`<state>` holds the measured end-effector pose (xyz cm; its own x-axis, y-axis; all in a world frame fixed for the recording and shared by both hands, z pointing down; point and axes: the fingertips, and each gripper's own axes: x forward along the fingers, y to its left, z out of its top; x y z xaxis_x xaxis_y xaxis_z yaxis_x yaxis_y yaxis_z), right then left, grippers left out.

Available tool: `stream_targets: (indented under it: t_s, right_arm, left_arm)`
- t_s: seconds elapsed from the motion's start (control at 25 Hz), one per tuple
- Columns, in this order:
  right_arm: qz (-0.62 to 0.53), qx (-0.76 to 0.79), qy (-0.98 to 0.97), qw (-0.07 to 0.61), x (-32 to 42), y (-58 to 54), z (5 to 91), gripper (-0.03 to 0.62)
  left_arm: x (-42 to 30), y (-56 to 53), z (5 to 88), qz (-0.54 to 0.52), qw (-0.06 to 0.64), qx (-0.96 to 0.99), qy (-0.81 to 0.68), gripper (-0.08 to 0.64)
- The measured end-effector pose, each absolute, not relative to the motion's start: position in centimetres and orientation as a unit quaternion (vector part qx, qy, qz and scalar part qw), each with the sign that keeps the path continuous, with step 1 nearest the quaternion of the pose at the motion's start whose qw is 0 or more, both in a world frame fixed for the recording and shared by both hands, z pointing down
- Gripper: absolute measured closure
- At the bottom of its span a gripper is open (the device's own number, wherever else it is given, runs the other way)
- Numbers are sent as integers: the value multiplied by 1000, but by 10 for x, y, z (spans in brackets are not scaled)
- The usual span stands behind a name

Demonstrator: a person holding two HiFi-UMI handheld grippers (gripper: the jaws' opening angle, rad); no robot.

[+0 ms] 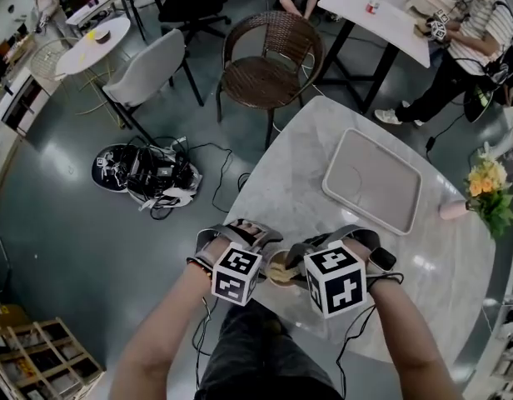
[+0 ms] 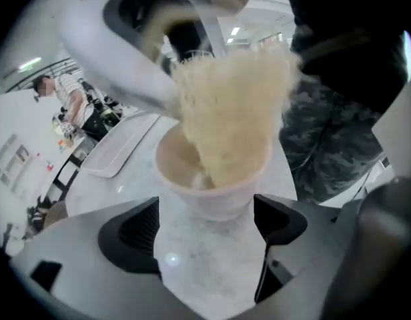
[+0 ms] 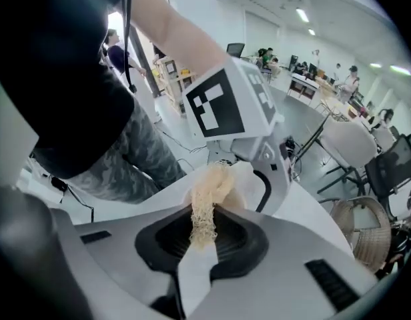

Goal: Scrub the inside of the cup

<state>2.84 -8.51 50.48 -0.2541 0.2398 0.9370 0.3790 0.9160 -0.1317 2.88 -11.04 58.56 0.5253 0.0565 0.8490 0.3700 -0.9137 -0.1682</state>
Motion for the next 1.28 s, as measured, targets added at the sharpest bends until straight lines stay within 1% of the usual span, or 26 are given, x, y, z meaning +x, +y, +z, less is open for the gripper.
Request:
stream_targets:
  t_s: [0.08, 0.24, 0.32, 0.44, 0.52, 0.68, 0.8, 0.92, 1.16, 1.28]
  right_arm:
    - [-62, -181, -798, 571, 27, -91, 498, 529]
    - [-100, -172, -788, 582, 26, -97, 504, 529]
    - [-124, -174, -778, 591, 26, -98, 512, 529]
    - [-153, -177, -759, 607, 24, -99, 527, 529]
    - [-151, -175, -754, 615, 22, -98, 534, 529]
    - [-123, -156, -760, 619, 20, -97, 538, 529]
    - [-102, -132, -762, 625, 18, -98, 539, 529]
    - [-101, -116, -761, 630, 15, -99, 539, 529]
    - [-163, -132, -736, 644, 12, -103, 543, 529]
    - [-191, -158, -713, 656, 11, -104, 548, 529]
  left_arm:
    - [15, -118, 584, -473, 135, -868, -66, 106]
    - [-3, -112, 569, -431, 35, -898, 85, 104]
    - [-1, -103, 563, -398, -16, -903, 163, 104]
    - [3, -89, 560, -377, -84, -876, 289, 104]
    - [15, -71, 553, -346, -124, -869, 331, 104]
    - [42, -46, 543, -313, -171, -856, 375, 103]
    - [41, -56, 548, -310, -193, -826, 428, 103]
    - [31, -71, 557, -325, -198, -811, 443, 103]
    - [25, -81, 555, -373, -94, -826, 411, 104]
    - [24, -82, 556, -374, -71, -847, 370, 104]
